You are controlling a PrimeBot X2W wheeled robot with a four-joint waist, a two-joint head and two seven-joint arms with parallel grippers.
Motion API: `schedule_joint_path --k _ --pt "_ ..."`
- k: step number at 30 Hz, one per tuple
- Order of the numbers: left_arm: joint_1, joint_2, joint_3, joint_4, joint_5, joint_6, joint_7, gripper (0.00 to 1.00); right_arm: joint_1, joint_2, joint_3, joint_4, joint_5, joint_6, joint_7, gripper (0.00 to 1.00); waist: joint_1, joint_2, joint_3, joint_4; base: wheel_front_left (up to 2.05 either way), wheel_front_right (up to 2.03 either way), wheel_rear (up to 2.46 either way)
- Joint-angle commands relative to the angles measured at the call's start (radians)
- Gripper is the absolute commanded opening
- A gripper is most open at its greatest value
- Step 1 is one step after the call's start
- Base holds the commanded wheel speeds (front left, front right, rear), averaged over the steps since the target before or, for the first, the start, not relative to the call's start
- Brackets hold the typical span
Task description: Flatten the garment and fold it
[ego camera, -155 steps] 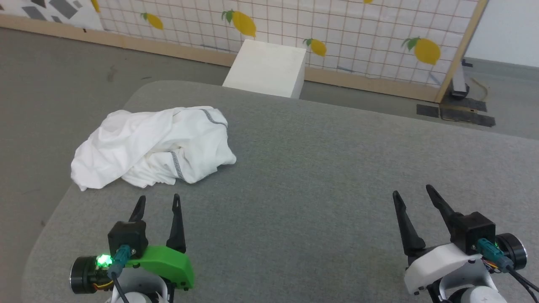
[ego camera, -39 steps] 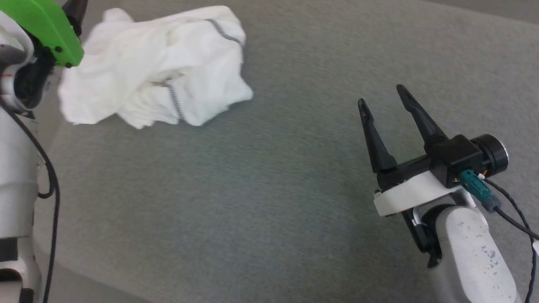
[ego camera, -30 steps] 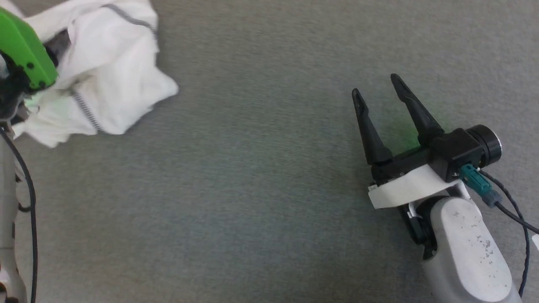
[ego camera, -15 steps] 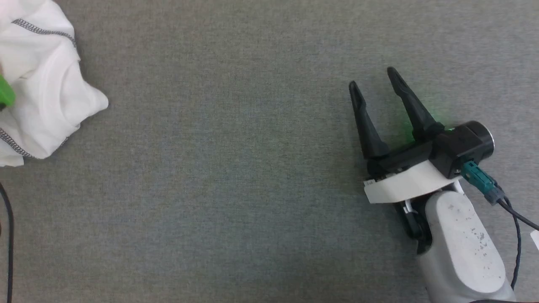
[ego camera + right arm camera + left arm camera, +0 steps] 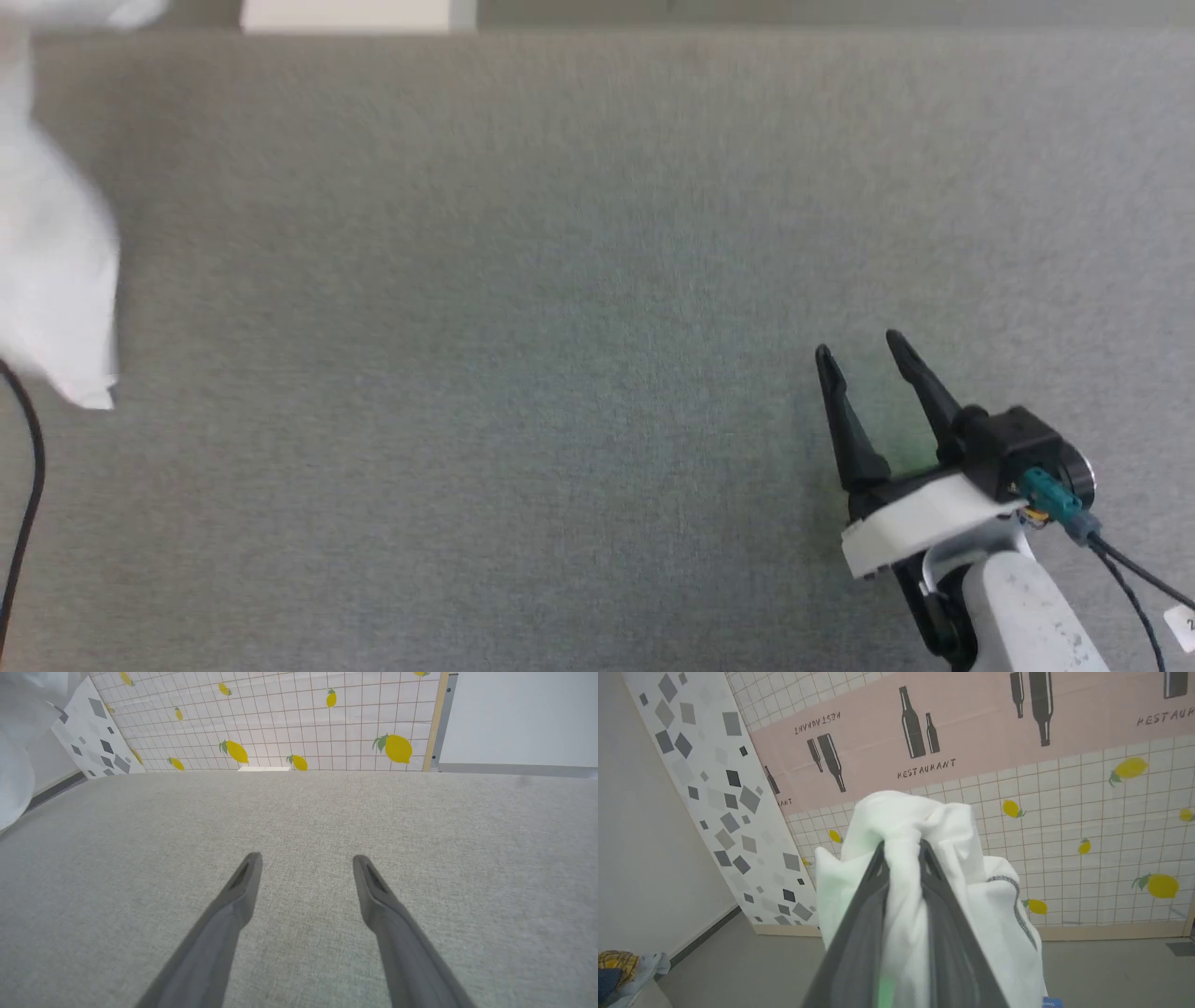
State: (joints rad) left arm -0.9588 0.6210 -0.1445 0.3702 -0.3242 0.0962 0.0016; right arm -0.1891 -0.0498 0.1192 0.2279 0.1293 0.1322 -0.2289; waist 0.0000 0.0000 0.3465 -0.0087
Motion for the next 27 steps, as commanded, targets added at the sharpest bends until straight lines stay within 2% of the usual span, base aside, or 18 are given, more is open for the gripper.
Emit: schedule_joint_path --k 1,5,7,14,17,22,27 --pt "-0.049 -0.023 -0.021 -0.02 0.017 -0.015 -0.016 0.0 0.018 0.0 -0.002 0.0 0.011 -0.002 0.001 1.0 0.0 0.0 -0.217 0.019 0.0 0.0 0.0" --pt "-0.131 -0.081 -0.077 -0.052 0.02 -0.051 -0.022 0.0 0.049 0.0 -0.003 -0.006 0.023 -0.002 0.011 1.0 0.0 0.0 -0.261 -0.014 0.0 0.0 0.0" --pt "-0.184 -0.138 -0.115 -0.062 0.006 -0.079 -0.023 0.0 0.067 0.0 -0.004 -0.014 0.023 -0.002 0.02 1.0 0.0 0.0 -0.275 -0.044 0.0 0.0 0.0" --pt "-0.213 -0.278 -0.19 -0.058 -0.049 -0.124 -0.022 0.0 0.106 0.0 -0.015 -0.028 0.012 -0.002 0.046 1.0 0.0 0.0 -0.3 -0.127 0.0 0.0 0.0" --pt "-0.161 -0.35 -0.242 -0.053 -0.087 -0.147 0.0 0.0 0.12 0.0 -0.024 -0.042 0.01 -0.002 0.058 1.0 0.0 0.0 -0.301 -0.171 0.0 0.0 0.0" --pt "-0.022 -0.399 -0.343 -0.043 -0.113 -0.178 0.056 0.0 0.131 0.0 -0.023 -0.062 0.015 -0.002 0.071 1.0 0.0 0.0 -0.294 -0.226 0.0 0.0 0.0" --pt "0.159 -0.442 -0.443 0.025 -0.173 -0.197 0.158 0.0 0.135 0.0 -0.031 -0.076 0.011 -0.002 0.077 1.0 0.0 0.0 -0.281 -0.261 0.0 0.0 0.0"
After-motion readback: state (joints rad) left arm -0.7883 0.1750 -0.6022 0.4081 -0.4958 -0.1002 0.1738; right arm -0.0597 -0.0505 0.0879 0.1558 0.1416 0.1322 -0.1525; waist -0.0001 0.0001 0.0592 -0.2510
